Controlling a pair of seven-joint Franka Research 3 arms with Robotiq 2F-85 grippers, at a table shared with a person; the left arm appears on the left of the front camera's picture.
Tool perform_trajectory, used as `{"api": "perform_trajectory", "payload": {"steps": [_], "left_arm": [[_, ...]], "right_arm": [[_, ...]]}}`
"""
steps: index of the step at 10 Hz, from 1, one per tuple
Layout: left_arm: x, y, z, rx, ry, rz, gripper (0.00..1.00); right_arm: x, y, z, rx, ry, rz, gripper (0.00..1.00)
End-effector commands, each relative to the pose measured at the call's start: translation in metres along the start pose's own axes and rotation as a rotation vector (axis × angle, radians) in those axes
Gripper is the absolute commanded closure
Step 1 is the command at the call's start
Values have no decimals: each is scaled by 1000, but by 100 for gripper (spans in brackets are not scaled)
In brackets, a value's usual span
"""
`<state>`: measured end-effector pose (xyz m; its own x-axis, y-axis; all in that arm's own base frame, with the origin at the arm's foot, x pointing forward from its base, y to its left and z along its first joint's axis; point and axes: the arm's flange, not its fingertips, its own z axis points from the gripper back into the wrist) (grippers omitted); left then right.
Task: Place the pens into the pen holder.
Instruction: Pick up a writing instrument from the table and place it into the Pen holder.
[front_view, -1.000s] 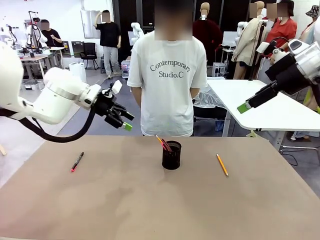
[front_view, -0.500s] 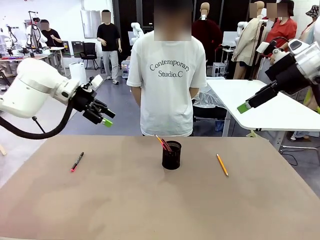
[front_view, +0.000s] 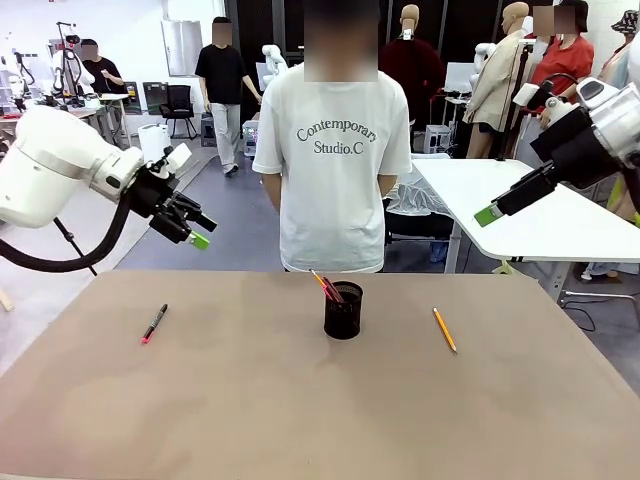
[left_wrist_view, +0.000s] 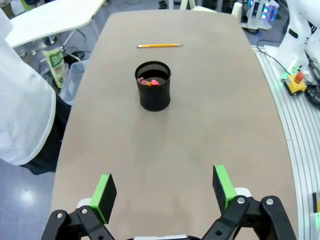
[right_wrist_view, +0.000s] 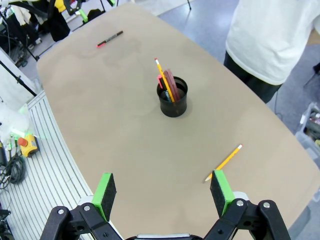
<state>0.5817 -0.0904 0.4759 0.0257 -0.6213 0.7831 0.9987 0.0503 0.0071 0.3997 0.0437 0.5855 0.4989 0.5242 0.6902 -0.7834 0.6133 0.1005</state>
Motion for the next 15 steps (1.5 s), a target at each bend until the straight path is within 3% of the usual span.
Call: {"api": "perform_trajectory", "payload": {"steps": [1,9,11,13,15], "left_arm": [[1,-1,-2,0,-7,2,0],[1,-1,-2,0,-7,2,0],[1,-1,-2,0,-7,2,0],[1,-1,-2,0,-7,2,0],[1,-1,-2,0,-7,2,0]], "right_arm": [[2,-1,0,17,-25,-5,0],[2,-1,0,17,-25,-5,0],[-2,3,-13,-35,-11,-30,0],[12,-16,-46,-109,93,-186,0],[33,-25,-78,-103,222,-214,0]]}}
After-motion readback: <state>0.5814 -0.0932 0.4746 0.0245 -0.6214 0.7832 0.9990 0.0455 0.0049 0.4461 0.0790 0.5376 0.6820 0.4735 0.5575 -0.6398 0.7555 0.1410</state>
